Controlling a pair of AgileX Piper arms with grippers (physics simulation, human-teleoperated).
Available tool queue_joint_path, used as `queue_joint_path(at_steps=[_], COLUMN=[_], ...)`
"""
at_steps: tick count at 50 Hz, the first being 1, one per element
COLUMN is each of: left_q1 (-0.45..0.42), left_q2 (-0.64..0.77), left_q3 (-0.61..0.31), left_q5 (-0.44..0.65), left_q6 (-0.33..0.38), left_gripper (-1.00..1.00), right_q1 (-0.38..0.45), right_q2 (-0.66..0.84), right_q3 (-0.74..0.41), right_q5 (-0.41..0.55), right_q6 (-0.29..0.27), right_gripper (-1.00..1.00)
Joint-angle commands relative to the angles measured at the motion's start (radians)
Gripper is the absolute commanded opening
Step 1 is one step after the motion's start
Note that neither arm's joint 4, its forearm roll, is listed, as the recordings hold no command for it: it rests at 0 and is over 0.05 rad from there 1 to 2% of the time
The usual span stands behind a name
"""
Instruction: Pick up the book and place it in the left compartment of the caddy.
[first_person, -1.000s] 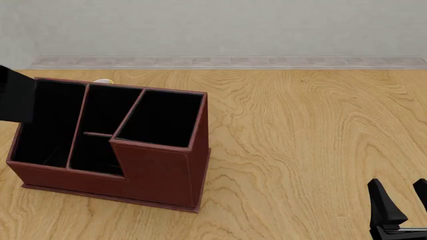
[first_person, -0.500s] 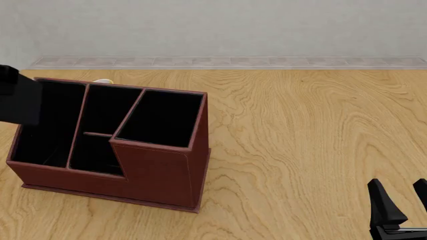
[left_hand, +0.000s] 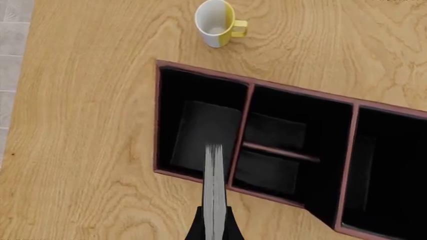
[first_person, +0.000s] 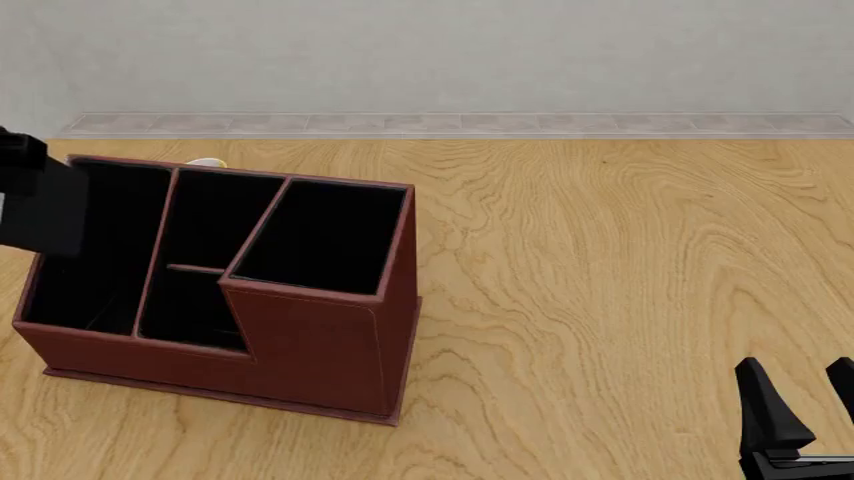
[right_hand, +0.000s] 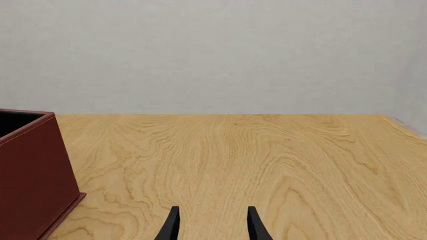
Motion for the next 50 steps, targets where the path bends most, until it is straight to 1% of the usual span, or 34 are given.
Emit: queue_joint_path(at_steps=[1, 6, 12, 23, 26, 27, 29, 31, 33, 35, 36, 37, 39, 44, 50], left_q1=[0.015, 0.013, 0.014, 0.017, 0.023, 0.024, 0.02, 0.029, 0.023, 0.025, 0.017, 0.025, 0.021, 0.033, 0.039], left_q2=[0.015, 0.018, 0.04, 0.08, 0.084, 0.083, 0.085, 0.096, 0.099, 0.104, 0.107, 0.115, 0.119, 0.133, 0.157], left_q3=[-0.02, -0.007, -0.042, -0.069, -0.061, -0.041, -0.037, -0.042, -0.035, -0.031, -0.035, -0.029, -0.041, -0.009, -0.008], left_q5=[-0.005, -0.013, -0.009, -0.023, -0.032, -0.051, -0.054, -0.057, -0.067, -0.074, -0.075, -0.086, -0.078, -0.116, -0.136], left_q6=[0.021, 0.016, 0.017, 0.02, 0.023, 0.023, 0.016, 0.03, 0.02, 0.025, 0.012, 0.024, 0.017, 0.026, 0.027], left_gripper=[-1.0, -1.0, -1.0, -1.0, -1.0, -1.0, -1.0, -1.0, -1.0, -1.0, -1.0, -1.0, -1.0, -1.0, -1.0], right_q1=[0.0, 0.0, 0.0, 0.0, 0.0, 0.0, 0.0, 0.0, 0.0, 0.0, 0.0, 0.0, 0.0, 0.0, 0.0], right_q2=[-0.004, -0.005, -0.004, -0.005, -0.005, -0.005, -0.004, -0.005, -0.004, -0.005, -0.004, -0.004, -0.004, -0.004, -0.004], right_q3=[-0.001, -0.001, -0.001, -0.001, -0.001, -0.001, -0.001, -0.001, -0.001, -0.001, -0.001, -0.001, -0.001, -0.001, -0.001], right_q5=[0.004, 0.005, 0.005, 0.005, 0.005, 0.005, 0.004, 0.004, 0.004, 0.005, 0.005, 0.005, 0.004, 0.004, 0.004], right_q6=[0.0, 0.0, 0.0, -0.001, 0.0, 0.0, 0.0, 0.0, 0.0, 0.0, 0.0, 0.0, 0.0, 0.0, 0.0], right_gripper=[1.0, 1.0, 1.0, 1.0, 1.0, 1.0, 1.0, 1.0, 1.0, 1.0, 1.0, 1.0, 1.0, 1.0, 1.0])
